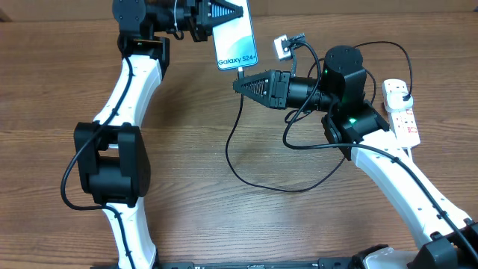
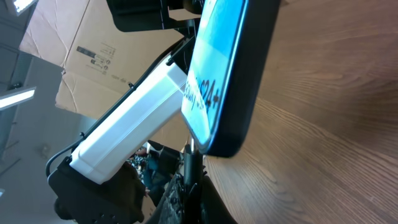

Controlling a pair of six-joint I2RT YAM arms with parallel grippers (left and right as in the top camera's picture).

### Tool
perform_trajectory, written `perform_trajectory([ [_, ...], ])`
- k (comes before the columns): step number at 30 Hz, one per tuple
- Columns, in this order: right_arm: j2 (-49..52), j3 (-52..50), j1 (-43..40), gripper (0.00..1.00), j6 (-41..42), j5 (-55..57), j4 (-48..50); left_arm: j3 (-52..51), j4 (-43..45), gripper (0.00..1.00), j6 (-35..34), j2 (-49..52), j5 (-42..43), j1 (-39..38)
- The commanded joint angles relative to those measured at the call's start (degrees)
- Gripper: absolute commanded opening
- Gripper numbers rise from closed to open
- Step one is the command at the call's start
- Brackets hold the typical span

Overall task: Plug charger to phone and switch on socket
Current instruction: 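Push the USB-C plug into the phone's bottom port with the right gripper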

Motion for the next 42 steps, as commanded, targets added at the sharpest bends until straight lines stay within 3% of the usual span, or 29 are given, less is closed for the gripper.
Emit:
perform_trajectory([
  [1, -0.8, -0.2, -0.1, 0.04, -0.2, -0.4, 0.4, 1.0, 0.3, 0.04, 1.0, -0.7, -1.9, -0.5],
  [42, -0.4, -0.2, -1.7, 0.04, -1.4, 0.5, -1.1, 1.0, 0.3, 0.04, -0.5, -0.7, -1.0, -0.9],
])
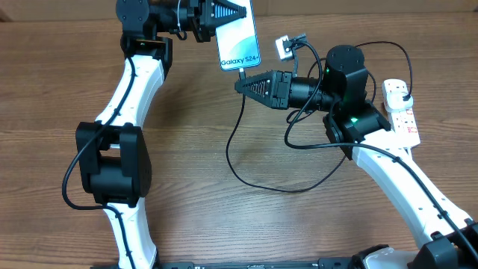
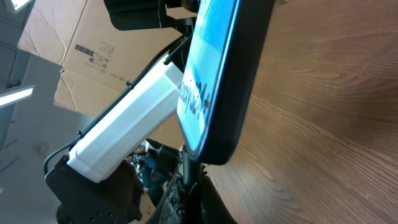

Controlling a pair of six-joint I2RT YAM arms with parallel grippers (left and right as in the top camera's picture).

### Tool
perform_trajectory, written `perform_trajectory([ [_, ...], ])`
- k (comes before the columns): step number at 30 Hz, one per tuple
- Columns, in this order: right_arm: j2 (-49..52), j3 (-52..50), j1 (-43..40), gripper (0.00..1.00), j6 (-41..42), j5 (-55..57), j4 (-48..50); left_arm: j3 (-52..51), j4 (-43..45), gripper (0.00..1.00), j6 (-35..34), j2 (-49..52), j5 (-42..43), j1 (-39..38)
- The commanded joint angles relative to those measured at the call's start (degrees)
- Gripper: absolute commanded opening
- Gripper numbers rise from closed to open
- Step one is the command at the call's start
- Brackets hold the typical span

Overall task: Plug charger to phone and switch on socket
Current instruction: 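Push the USB-C plug into the phone's bottom port with the right gripper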

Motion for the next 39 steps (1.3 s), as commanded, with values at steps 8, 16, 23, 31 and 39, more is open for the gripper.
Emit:
perform_trajectory([
  [8, -0.4, -0.2, -0.9, 0.04, -0.2, 1.1, 0.4, 1.0, 0.3, 0.04, -0.3, -0.7, -0.8, -1.0],
  [16, -0.4, -0.2, -1.0, 0.04, 0.3, 1.6, 1.0, 1.0, 0.3, 0.04, -0.1, -0.7, -0.7, -1.2],
  [23, -0.4, -0.2, -1.3, 0.04, 0.3, 2.1, 2.2, 1.0, 0.3, 0.04, -0.1, -0.7, 0.4, -1.2],
  [31, -0.4, -0.2, -1.4, 0.04, 0.3, 3.0, 2.3, 1.0, 0.3, 0.04, -0.1, -0.7, 1.5, -1.2],
  [39, -0.3, -0.2, -1.7, 0.04, 1.0, 3.2, 3.6, 1.0, 0.3, 0.04, -0.2, -0.7, 3.8, -1.9],
])
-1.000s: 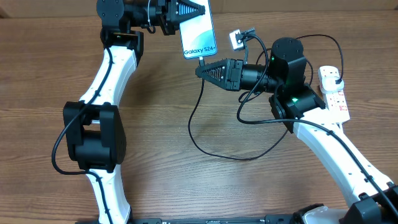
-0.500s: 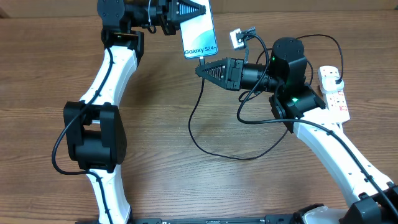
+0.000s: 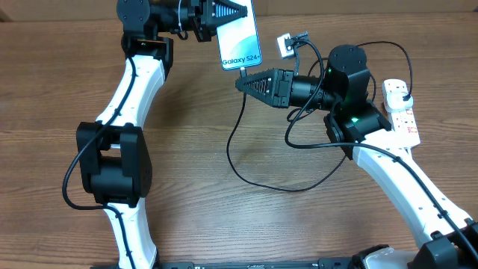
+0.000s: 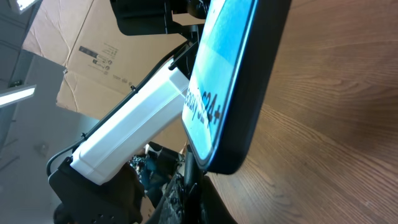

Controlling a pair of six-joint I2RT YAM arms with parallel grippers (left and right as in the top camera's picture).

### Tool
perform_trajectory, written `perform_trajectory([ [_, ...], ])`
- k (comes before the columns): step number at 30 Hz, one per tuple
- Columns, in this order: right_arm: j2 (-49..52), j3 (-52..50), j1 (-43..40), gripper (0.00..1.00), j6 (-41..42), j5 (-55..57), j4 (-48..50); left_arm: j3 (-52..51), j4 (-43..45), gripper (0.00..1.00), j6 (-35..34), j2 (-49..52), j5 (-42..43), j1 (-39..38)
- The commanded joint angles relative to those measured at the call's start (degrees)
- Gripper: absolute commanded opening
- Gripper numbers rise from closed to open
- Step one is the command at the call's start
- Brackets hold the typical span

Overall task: Plug charger to phone and switch on socket
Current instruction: 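Push the USB-C plug into the phone's bottom port with the right gripper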

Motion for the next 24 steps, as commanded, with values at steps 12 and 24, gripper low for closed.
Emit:
perform_trajectory([
  [12, -0.3, 0.0, -2.5, 0.04, 0.7, 3.4, 1.2, 1.0, 0.3, 0.04, -0.1, -0.7, 5.9, -2.3],
  [24, -0.3, 0.0, -2.5, 0.04, 0.7, 3.0, 1.0, 1.0, 0.3, 0.04, -0.1, -0.7, 5.6, -2.3],
])
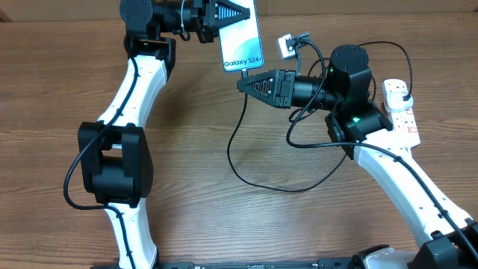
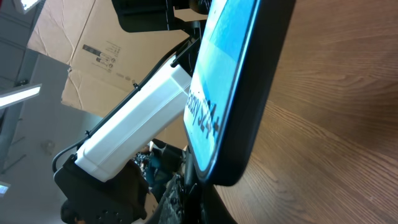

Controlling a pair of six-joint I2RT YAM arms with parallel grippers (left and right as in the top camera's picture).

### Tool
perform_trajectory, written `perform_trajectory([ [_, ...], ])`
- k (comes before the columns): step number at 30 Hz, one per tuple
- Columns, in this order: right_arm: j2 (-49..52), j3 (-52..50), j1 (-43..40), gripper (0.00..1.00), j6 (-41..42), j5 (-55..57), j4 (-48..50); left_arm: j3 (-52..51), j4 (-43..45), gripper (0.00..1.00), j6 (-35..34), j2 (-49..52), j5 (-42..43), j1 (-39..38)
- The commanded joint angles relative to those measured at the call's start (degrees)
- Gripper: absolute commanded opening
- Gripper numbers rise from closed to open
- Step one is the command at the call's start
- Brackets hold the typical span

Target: Plug charger to phone and switch on socket

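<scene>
A Galaxy S24+ phone [image 1: 241,37] with a light blue screen is held off the table at the far middle, and my left gripper [image 1: 240,13] is shut on its upper end. In the right wrist view the phone [image 2: 239,81] fills the frame edge-on. My right gripper [image 1: 243,84] is shut on the black charger plug [image 2: 188,167], right under the phone's lower edge. The black cable [image 1: 237,153] loops over the table back to the right. A white power strip [image 1: 402,112] with a white charger plugged in lies at the far right.
A small white adapter [image 1: 284,46] with a cable sits behind my right gripper. Cardboard boxes [image 2: 68,56] stand beyond the table. Bare wooden table [image 1: 224,217] spreads in front of both arms.
The phone and my left gripper have shifted slightly to the right. My right gripper with the plug has followed a little, staying just below the phone's lower edge.
Throughout, my left gripper held the phone up and my right gripper held the plug at its lower edge. Both drifted slightly rightward from moment to moment. The phone's tilt in the right wrist view changed a little each time.
</scene>
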Motion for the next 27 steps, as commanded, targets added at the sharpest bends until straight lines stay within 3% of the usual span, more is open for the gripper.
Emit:
perform_trajectory([
  [1, -0.3, 0.2, -1.9, 0.04, 0.0, 4.4, 0.7, 1.0, 0.5, 0.04, -0.1, -0.7, 5.0, -1.7],
  [3, -0.3, 0.2, -1.9, 0.05, -0.1, 3.7, 0.2, 1.0, 0.4, 0.05, 0.9, -0.7, 4.8, -1.4],
  [17, -0.3, 0.2, -1.9, 0.59, -6.8, 2.7, -13.1, 0.5, -5.6, 0.04, 19.3, -0.5, 7.1, 3.6],
  [27, -0.3, 0.2, -4.3, 0.66, -12.2, 5.1, -25.7, -5.8, -28.8, 0.04, 43.5, -0.3, 7.1, 3.8],
])
